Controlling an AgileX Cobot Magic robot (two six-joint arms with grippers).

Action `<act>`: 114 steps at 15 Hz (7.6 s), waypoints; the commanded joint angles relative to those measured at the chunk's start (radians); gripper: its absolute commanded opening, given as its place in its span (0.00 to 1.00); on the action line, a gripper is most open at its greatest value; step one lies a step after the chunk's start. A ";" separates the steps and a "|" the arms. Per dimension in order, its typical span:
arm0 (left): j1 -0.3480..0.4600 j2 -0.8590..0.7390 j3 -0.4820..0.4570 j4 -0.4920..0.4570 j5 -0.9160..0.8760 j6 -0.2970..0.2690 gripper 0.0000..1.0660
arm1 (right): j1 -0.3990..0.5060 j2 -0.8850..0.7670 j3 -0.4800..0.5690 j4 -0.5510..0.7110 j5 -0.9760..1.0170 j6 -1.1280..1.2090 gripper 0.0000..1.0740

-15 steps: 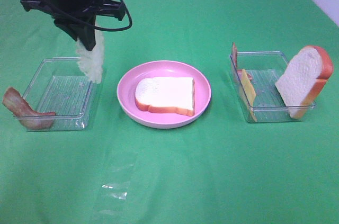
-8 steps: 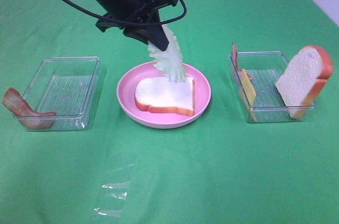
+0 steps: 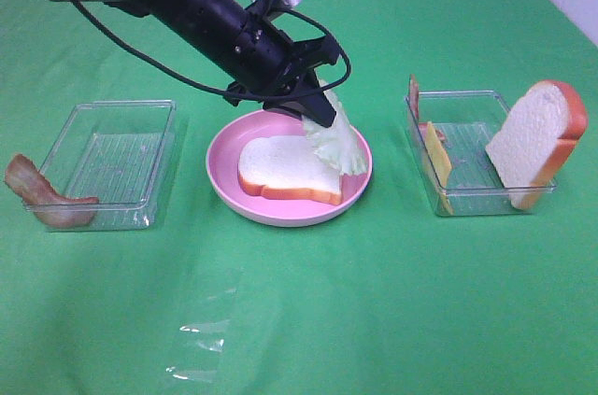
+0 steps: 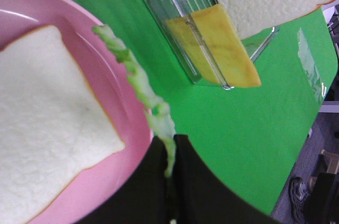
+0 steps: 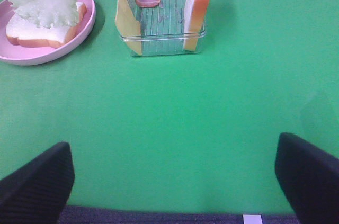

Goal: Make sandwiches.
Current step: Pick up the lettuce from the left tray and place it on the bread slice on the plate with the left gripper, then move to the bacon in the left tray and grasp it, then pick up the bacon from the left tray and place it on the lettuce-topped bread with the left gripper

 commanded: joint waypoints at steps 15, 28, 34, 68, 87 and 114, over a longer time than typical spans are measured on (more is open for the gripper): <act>-0.007 0.006 -0.006 0.407 -0.071 -0.118 0.87 | 0.001 -0.032 0.004 0.002 -0.006 -0.003 0.92; 0.049 -0.261 -0.021 0.864 0.401 -0.464 0.96 | 0.001 -0.032 0.004 0.001 -0.006 -0.003 0.92; 0.298 -0.496 0.358 0.956 0.399 -0.530 0.96 | 0.001 -0.032 0.004 0.002 -0.006 -0.003 0.92; 0.323 -0.251 0.415 0.887 0.113 -0.549 0.00 | 0.001 -0.032 0.004 0.002 -0.006 -0.003 0.92; -0.025 -0.065 -0.234 0.388 0.197 -0.439 0.00 | 0.001 -0.032 0.004 0.002 -0.006 -0.003 0.92; -0.099 0.088 -0.322 0.787 0.209 -0.466 0.95 | 0.001 -0.032 0.004 0.002 -0.006 -0.003 0.92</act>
